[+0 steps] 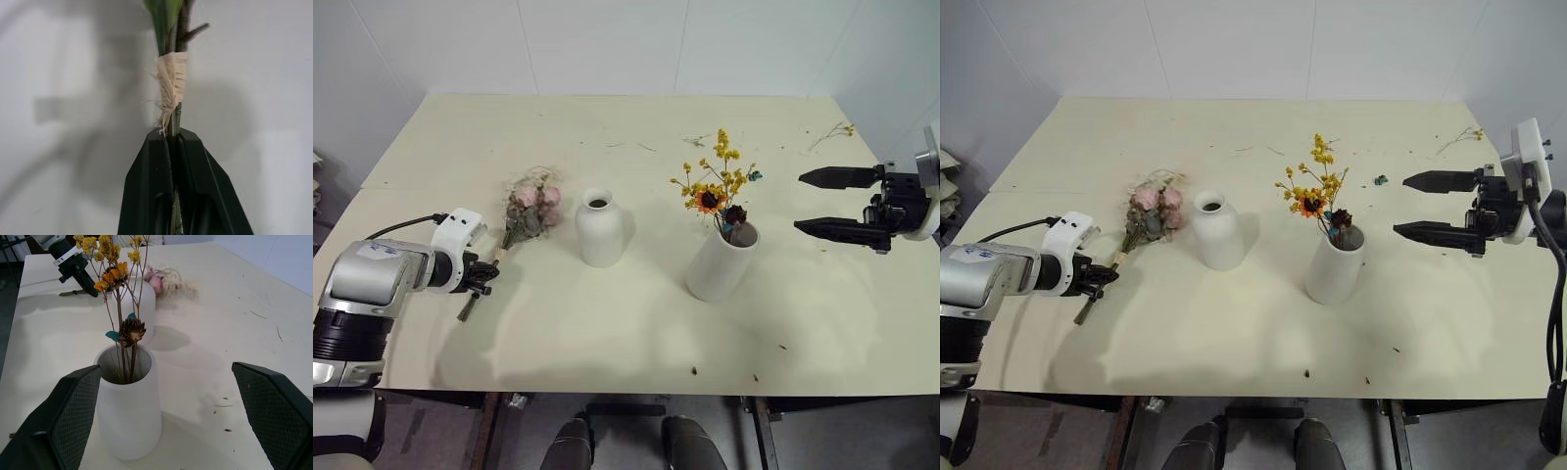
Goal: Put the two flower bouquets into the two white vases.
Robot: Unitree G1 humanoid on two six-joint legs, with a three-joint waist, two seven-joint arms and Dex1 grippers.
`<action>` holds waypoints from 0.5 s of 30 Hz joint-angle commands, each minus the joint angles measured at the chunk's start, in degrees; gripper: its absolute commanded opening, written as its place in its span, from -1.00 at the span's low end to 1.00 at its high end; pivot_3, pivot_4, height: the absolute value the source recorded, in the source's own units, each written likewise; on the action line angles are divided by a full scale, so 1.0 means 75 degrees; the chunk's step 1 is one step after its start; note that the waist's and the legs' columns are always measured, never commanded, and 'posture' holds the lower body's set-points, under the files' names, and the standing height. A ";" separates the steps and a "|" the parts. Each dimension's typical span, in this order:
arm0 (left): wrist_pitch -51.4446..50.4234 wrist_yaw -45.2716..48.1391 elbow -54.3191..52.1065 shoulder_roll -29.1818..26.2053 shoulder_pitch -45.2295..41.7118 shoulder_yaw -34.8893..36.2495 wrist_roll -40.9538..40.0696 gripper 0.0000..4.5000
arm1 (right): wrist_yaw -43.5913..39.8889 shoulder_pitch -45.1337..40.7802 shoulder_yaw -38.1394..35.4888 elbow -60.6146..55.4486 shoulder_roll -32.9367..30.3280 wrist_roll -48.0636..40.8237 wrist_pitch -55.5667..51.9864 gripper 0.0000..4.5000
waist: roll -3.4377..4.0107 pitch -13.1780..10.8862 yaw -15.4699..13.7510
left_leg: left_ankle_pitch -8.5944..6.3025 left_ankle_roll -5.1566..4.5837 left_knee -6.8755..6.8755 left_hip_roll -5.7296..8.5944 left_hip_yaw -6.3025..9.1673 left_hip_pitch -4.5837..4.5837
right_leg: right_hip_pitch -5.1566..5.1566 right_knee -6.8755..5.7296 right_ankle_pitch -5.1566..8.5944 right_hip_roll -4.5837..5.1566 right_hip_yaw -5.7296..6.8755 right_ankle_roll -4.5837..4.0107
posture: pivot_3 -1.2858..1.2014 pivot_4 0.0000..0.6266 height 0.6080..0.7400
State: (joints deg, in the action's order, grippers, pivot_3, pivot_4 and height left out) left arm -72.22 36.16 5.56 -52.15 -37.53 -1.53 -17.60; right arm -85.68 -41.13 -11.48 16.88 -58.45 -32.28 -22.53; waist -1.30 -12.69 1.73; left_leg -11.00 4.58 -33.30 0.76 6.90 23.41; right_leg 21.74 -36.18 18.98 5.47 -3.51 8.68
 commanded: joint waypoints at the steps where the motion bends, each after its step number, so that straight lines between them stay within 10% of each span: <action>1: 0.0432 -0.0203 0.0466 0.0060 -0.0283 0.0421 0.0149 -0.99 | -0.0033 0.0002 -0.0324 -0.0187 -0.0179 -0.0114 0.0017 1.00 | 0.0000 0.0000 0.0005 | 0.0000 0.0000 -0.0001 -0.0001 0.0000 0.0000 | 0.0000 -0.0001 0.0000 -0.0001 0.0000 0.0000 | 0.03 -0.52 1.00; 15: 0.4586 0.0230 0.0207 0.3558 -0.2217 0.3787 -0.3216 -0.99 | 0.0995 0.1845 -0.1732 -0.2291 -0.0090 -0.0815 -0.0452 1.00 | -0.0003 0.0000 -0.0188 | -0.0009 0.0028 -0.0119 0.0011 -0.0001 0.0098 | 0.0030 0.0021 -0.0027 0.0012 0.0003 0.0048 | 0.03 -0.52 1.00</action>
State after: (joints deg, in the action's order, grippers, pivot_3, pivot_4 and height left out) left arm -38.62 35.31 9.33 -25.91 -52.13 24.99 -36.92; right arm -79.79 -27.78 -20.68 2.87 -58.64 -36.11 -25.29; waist -1.32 -12.69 0.32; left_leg -11.07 4.79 -34.20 0.84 6.90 24.13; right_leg 21.98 -36.05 18.78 5.54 -3.49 9.04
